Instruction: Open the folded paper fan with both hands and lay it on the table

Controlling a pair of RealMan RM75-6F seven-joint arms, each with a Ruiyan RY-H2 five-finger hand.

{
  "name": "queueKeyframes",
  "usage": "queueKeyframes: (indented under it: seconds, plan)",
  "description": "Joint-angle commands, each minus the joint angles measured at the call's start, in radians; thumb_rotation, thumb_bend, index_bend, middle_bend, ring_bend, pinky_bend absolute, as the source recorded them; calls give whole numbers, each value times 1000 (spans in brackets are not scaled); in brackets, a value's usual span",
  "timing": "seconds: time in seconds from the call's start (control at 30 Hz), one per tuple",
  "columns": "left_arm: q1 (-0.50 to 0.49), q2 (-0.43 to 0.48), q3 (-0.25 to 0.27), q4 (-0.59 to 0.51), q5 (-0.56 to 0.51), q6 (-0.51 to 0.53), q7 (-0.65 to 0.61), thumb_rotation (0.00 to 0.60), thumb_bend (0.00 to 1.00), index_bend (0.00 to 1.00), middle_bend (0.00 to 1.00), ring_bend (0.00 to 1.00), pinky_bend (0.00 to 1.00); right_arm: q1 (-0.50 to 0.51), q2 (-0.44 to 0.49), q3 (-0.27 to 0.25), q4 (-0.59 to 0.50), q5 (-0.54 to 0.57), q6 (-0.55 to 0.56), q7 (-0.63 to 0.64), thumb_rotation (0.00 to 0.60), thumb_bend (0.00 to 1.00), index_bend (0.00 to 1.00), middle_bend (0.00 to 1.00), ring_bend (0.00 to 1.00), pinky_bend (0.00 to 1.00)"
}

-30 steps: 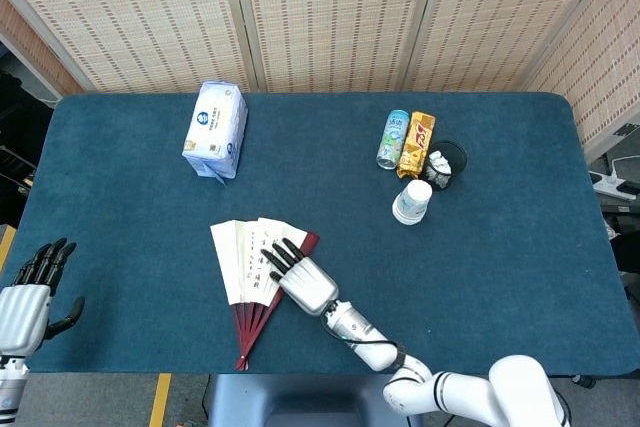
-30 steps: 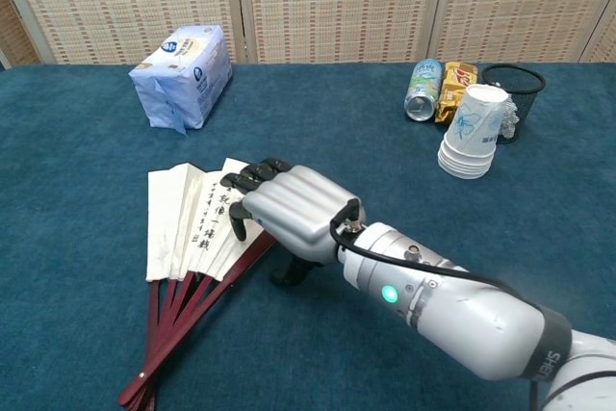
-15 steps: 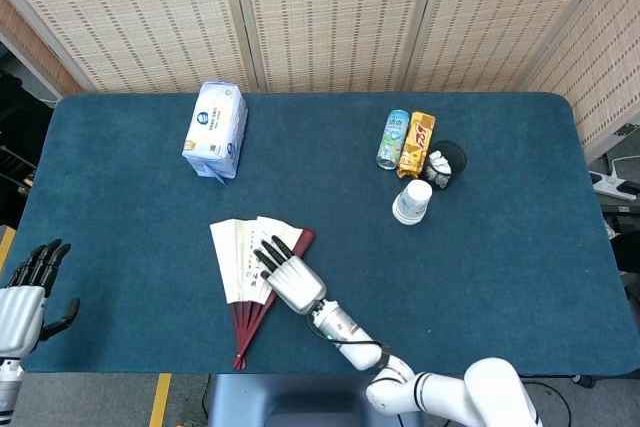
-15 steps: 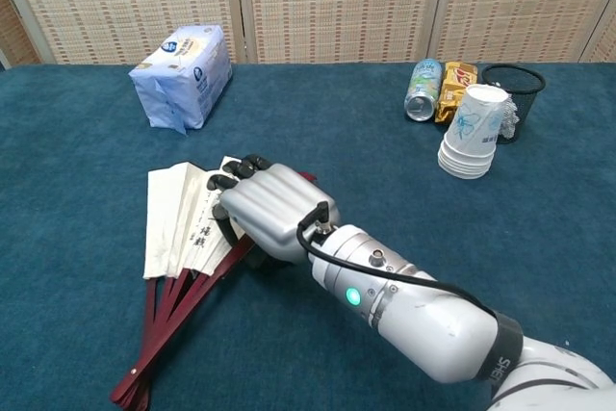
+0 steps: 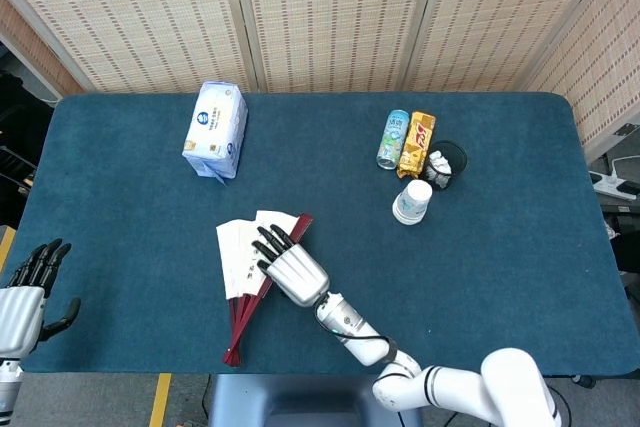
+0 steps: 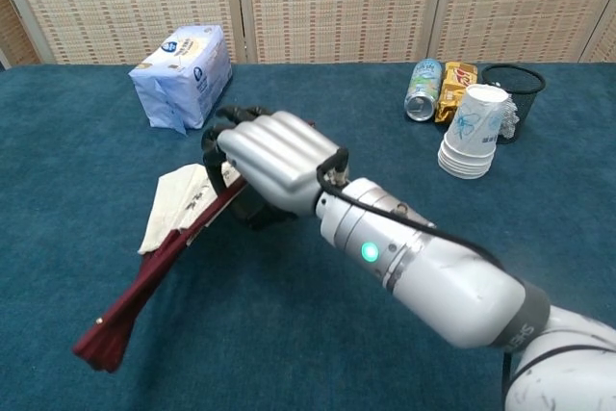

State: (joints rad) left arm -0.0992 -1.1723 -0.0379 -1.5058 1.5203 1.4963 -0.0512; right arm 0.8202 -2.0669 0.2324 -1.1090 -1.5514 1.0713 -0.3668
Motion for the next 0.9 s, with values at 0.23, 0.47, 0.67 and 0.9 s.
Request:
queueKeyframes:
  seconds: [0.23,0.47,0.67,0.9]
  plan:
    - [-57,-80,-12,52,29,-52,-196,600,437,337,86,33,214,35,237,203,-404,256,-82,-281,600,580,760,188,0,114]
    - [-128,-174,-23,115,21,-150,-527,600,421,364,102,16,210,74,283,288,-561,493,-71,-388,600,579,760,188,0,114]
    - [-202,-216,-44,98,-54,-318,-711,600,402,356,75,0,205,130,277,324,-625,619,-17,-422,600,579,760,188,0,114]
    - [-251,-266,-86,78,-120,-402,-821,600,405,307,71,0,205,199,232,368,-643,729,60,-411,600,580,760,188,0,114]
